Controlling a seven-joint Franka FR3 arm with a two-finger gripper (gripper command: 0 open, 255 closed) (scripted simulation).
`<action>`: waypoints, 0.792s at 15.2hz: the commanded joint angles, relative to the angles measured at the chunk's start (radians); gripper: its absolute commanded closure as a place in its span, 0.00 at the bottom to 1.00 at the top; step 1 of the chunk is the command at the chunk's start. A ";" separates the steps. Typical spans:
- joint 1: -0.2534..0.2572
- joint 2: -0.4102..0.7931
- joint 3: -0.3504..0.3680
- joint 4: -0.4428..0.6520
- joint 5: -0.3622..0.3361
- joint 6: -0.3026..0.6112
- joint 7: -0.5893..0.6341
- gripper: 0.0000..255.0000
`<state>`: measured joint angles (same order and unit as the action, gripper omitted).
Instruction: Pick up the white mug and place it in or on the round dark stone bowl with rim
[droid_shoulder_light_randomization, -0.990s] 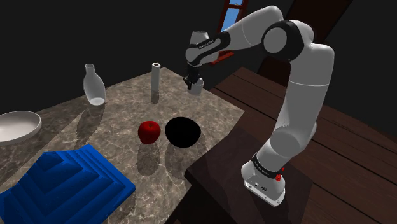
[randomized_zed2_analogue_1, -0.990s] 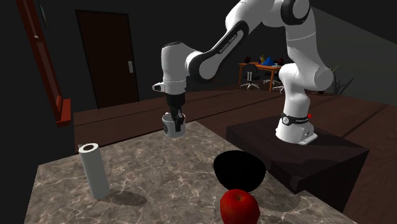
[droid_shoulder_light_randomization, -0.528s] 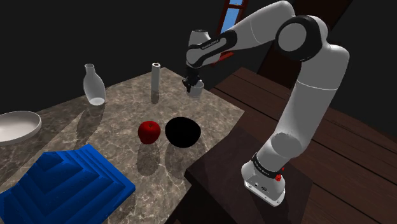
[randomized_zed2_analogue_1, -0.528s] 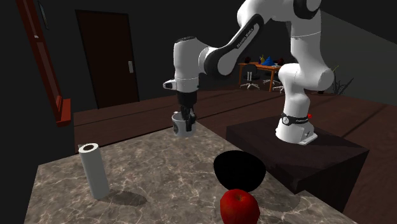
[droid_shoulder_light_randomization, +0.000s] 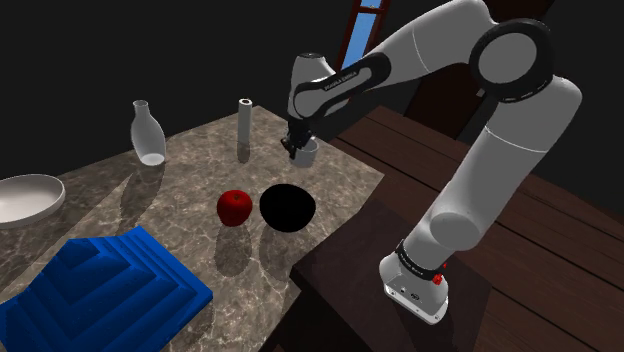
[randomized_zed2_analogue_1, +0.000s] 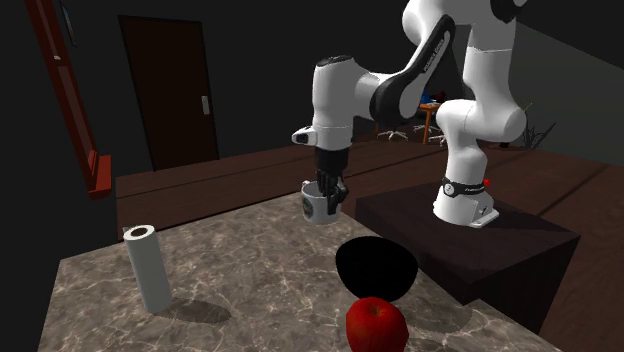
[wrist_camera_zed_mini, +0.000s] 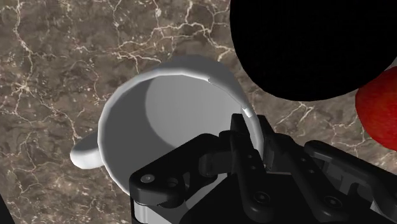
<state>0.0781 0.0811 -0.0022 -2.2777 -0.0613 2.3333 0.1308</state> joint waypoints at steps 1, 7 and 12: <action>0.026 -0.046 0.022 -0.053 0.000 0.006 0.049 1.00; 0.098 -0.146 0.094 -0.166 0.014 0.013 0.184 1.00; 0.131 -0.162 0.133 -0.213 0.023 0.042 0.250 1.00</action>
<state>0.2078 -0.0875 0.1286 -2.4839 -0.0370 2.3614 0.3747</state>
